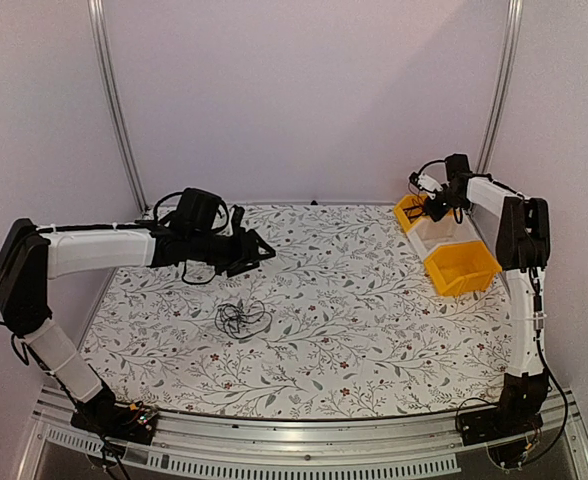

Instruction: Untangle the cables

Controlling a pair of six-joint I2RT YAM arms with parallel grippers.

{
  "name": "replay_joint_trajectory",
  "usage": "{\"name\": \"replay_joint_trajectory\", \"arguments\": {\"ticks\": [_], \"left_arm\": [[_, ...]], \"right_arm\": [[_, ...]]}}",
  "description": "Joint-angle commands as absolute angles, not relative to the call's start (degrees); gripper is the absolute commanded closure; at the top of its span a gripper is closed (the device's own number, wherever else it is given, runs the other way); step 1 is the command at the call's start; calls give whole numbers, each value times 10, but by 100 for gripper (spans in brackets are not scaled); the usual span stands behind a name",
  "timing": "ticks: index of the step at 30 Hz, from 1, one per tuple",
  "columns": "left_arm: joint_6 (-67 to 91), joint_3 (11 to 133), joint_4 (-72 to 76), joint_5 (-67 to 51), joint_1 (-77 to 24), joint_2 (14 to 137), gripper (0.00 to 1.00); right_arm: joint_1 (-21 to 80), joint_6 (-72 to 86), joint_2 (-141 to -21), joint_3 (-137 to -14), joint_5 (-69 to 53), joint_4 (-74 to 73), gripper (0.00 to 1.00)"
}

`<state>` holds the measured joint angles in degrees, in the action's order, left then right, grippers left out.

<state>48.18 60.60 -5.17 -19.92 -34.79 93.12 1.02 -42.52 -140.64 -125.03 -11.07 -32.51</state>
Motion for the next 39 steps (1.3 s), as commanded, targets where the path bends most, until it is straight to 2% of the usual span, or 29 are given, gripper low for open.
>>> {"name": "replay_joint_trajectory", "arguments": {"ticks": [1, 9, 11, 13, 16, 20, 22, 30, 39], "left_arm": [[469, 628, -59, -195, -352, 935, 42], [462, 637, -43, -208, -345, 951, 42], [459, 639, -42, -210, -344, 953, 42], [456, 640, -42, -211, -343, 953, 42], [453, 634, -42, -214, -337, 951, 42], [449, 615, -40, -215, -328, 942, 42], [447, 605, -39, -215, -324, 935, 42], [416, 589, -105, -202, -314, 916, 42], [411, 603, -188, -190, -314, 892, 42]], "right_arm": [[8, -399, -1371, -1194, -96, -332, 100], [6, -388, -1362, -1201, -59, -367, 100], [6, -388, -1352, -1208, -54, -380, 97], [5, -392, -1334, -1214, -56, -399, 91], [6, -400, -1298, -1210, -61, -426, 74], [6, -402, -1220, -1187, -72, -452, 56], [6, -402, -1190, -1173, -81, -458, 52], [5, -353, -1155, -1164, -113, -433, 51], [4, -259, -1304, -1288, -167, -373, 57]]}}
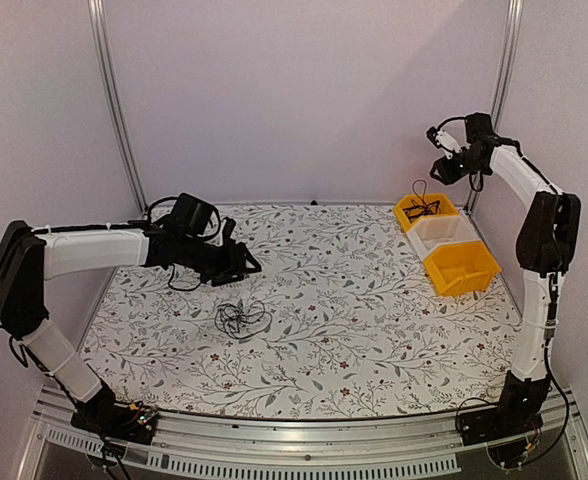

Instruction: Untangle the cables

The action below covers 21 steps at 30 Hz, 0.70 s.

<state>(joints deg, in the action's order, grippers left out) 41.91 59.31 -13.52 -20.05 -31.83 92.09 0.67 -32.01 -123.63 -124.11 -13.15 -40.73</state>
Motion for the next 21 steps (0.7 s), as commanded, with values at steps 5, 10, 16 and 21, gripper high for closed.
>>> {"name": "replay_joint_trajectory", "arguments": {"ticks": [5, 10, 16, 21], "left_arm": [[430, 596, -227, -167, -315, 860, 42], [447, 593, -253, -145, -316, 832, 42], [467, 595, -259, -132, -319, 819, 42], [468, 601, -261, -127, -319, 824, 42]], "right_arm": [[4, -213, -1354, -1296, -179, -297, 57], [4, -162, -1402, -1336, -174, -269, 56], [4, -116, -1439, -1340, -130, -255, 61], [4, -89, -1443, -1329, -95, -252, 62]]}}
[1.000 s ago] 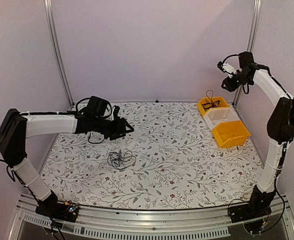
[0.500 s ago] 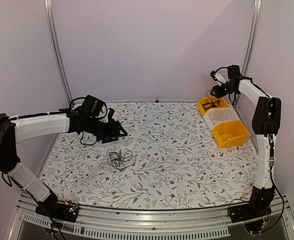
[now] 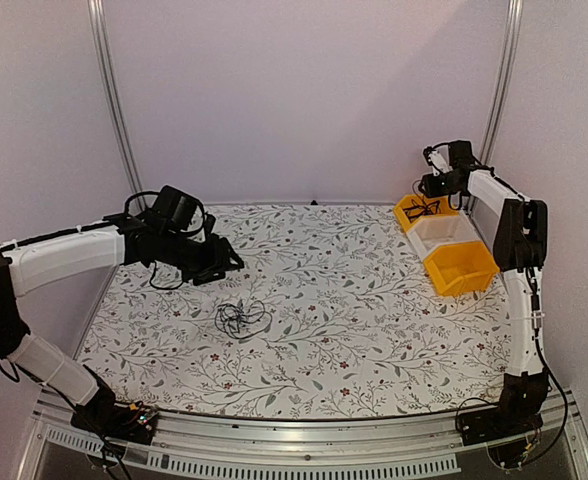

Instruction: Untangle the cables

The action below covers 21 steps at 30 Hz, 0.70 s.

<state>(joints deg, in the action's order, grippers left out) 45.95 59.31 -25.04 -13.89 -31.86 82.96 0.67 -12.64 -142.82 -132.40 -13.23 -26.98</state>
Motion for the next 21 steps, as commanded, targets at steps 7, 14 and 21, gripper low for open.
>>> {"name": "replay_joint_trajectory", "arguments": {"ticks": [7, 14, 21], "left_arm": [[462, 617, -261, -134, -321, 850, 42], [454, 627, -266, -139, -321, 863, 42], [452, 630, -277, -138, -322, 864, 42]], "right_arm": [[4, -69, -1446, -1314, -111, -256, 76], [-15, -44, -1451, -1312, -161, -258, 83], [-16, -31, -1461, -1316, -186, -259, 84]]}}
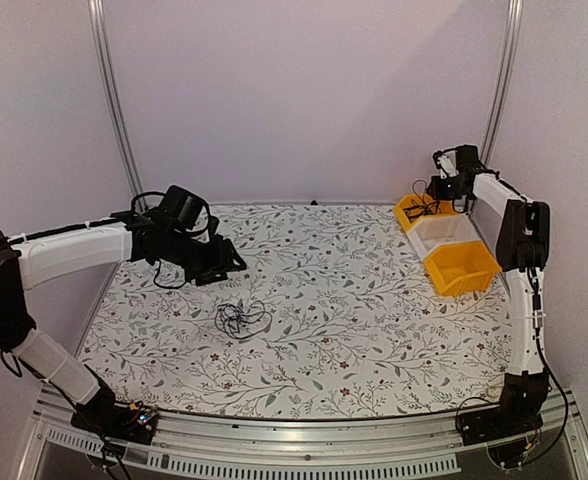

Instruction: Untangle the cables

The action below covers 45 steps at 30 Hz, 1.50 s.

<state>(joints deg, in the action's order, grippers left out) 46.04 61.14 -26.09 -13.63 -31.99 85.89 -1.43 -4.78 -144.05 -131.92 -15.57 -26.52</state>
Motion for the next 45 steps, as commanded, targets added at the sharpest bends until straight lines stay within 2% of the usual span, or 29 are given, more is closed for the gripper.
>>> {"name": "replay_joint_trajectory", "arguments": {"ticks": [1, 2, 6, 10, 13, 16, 19, 20, 32, 40, 41, 43, 45], "left_arm": [[451, 630, -280, -137, -322, 863, 42], [451, 630, -283, -137, -322, 863, 42], [448, 631, -290, -136, -323, 861, 42], [447, 630, -297, -134, -323, 858, 42], [446, 629, -300, -133, -324, 855, 42], [447, 628, -301, -132, -324, 854, 42], [447, 628, -302, -132, -326, 854, 42], [448, 628, -302, -131, -326, 855, 42], [459, 606, -231, -146, -326, 872, 42], [426, 614, -239, -153, -323, 889, 42], [418, 617, -245, -152, -321, 893, 42], [397, 622, -261, -141, -318, 904, 42], [375, 627, -283, -129, -318, 917, 42]], "right_arm": [[-17, -30, -1463, -1317, -195, -259, 84], [-17, -29, -1465, -1319, -205, -259, 83], [-18, -27, -1471, -1325, -248, -259, 67], [-18, -19, -1475, -1328, -274, -256, 67], [-17, -15, -1477, -1330, -270, -253, 70], [-18, -16, -1481, -1329, -265, -253, 78], [-17, -15, -1484, -1327, -245, -254, 98], [-18, -14, -1483, -1324, -236, -254, 100], [-20, -52, -1393, -1212, -159, -329, 100], [-20, -77, -1397, -1227, -110, -314, 100], [-20, -83, -1390, -1224, -103, -312, 98], [-20, -93, -1370, -1217, -92, -308, 83], [-20, -103, -1335, -1205, -88, -305, 72]]}}
